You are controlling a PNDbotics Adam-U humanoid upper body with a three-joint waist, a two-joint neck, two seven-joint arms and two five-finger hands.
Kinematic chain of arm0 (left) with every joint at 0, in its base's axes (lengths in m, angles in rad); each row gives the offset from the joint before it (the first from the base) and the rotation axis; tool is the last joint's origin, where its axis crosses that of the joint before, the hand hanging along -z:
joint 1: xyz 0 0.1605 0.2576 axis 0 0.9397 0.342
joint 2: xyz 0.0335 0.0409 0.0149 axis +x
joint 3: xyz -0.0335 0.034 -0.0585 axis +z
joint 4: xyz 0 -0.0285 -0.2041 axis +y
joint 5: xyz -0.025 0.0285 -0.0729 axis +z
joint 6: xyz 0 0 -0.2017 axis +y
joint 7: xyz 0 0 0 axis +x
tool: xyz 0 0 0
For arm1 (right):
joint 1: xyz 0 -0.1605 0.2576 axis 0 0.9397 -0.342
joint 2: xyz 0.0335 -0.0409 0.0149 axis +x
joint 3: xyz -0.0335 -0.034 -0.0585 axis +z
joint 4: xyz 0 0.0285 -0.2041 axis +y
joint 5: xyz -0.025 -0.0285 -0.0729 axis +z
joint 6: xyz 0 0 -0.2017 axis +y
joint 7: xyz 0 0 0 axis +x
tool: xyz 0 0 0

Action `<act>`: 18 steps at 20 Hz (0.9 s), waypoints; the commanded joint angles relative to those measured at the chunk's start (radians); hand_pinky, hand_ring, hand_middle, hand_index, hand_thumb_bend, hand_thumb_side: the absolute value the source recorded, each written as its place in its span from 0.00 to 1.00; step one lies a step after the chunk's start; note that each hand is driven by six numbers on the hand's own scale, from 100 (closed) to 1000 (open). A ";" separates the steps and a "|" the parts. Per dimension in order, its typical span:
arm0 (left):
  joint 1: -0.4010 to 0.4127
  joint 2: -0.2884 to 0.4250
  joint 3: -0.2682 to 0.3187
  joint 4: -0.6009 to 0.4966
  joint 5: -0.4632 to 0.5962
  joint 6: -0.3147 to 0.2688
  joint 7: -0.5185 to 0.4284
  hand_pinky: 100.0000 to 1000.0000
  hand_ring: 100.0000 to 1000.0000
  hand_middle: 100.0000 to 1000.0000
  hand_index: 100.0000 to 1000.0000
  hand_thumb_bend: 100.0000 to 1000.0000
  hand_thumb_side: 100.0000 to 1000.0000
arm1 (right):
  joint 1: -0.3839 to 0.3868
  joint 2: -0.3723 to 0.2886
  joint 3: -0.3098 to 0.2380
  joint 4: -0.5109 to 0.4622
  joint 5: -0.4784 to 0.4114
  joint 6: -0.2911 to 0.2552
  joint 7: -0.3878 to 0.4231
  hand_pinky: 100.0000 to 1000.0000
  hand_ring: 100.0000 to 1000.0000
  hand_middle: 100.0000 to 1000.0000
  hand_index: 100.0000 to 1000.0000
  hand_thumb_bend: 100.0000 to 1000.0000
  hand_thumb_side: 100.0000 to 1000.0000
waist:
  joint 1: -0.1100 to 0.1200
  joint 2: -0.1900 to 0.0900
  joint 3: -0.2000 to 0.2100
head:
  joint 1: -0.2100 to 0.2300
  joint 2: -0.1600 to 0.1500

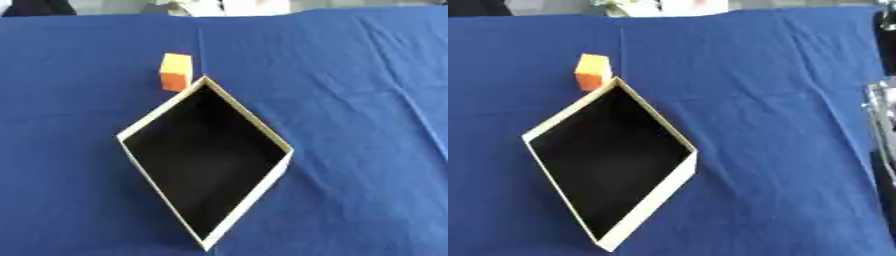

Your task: Pick up objects on the table and place them in the box.

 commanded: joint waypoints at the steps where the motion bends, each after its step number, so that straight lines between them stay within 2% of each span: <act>1: -0.012 0.054 0.007 -0.018 -0.007 -0.003 0.001 0.40 0.40 0.45 0.64 0.02 0.61 | -0.005 -0.018 -0.008 -0.020 -0.003 0.000 0.003 0.74 0.75 0.63 0.74 0.00 0.78 | 0.004 -0.026 -0.002 | -0.002 0.008; 6: -0.088 0.166 -0.030 -0.018 -0.060 0.003 -0.026 0.42 0.43 0.49 0.67 0.07 0.58 | 0.003 -0.031 -0.005 -0.020 0.000 0.001 0.007 0.74 0.76 0.63 0.74 0.00 0.77 | 0.023 -0.038 -0.002 | -0.004 0.021; 8: -0.131 0.215 -0.053 -0.018 -0.089 0.026 -0.049 0.43 0.44 0.49 0.68 0.08 0.59 | 0.005 -0.035 -0.005 -0.020 0.000 0.002 0.007 0.74 0.76 0.63 0.74 0.00 0.78 | 0.027 -0.039 -0.002 | -0.004 0.022; 11: -0.152 0.286 -0.061 -0.018 -0.127 0.067 -0.030 0.43 0.44 0.49 0.68 0.08 0.59 | 0.003 -0.032 -0.004 -0.020 0.000 0.002 0.006 0.74 0.76 0.63 0.74 0.00 0.78 | 0.024 -0.038 -0.005 | 0.001 0.022; 12: -0.159 0.310 -0.065 -0.018 -0.134 0.079 -0.021 0.44 0.44 0.50 0.68 0.11 0.59 | 0.002 -0.031 -0.003 -0.020 -0.001 0.002 0.007 0.74 0.76 0.63 0.74 0.00 0.78 | 0.024 -0.038 -0.007 | 0.003 0.023; 13: -0.171 0.334 -0.075 -0.018 -0.142 0.092 -0.019 0.45 0.44 0.51 0.69 0.20 0.63 | 0.000 -0.035 0.001 -0.020 -0.001 0.002 0.011 0.74 0.76 0.63 0.74 0.00 0.78 | 0.028 -0.039 -0.012 | 0.006 0.026; 18: -0.282 0.456 -0.182 0.015 -0.212 0.165 -0.078 0.46 0.45 0.53 0.70 0.19 0.65 | -0.003 -0.041 0.010 -0.020 -0.006 0.005 0.022 0.74 0.76 0.63 0.74 0.00 0.78 | 0.027 -0.041 -0.022 | 0.006 0.030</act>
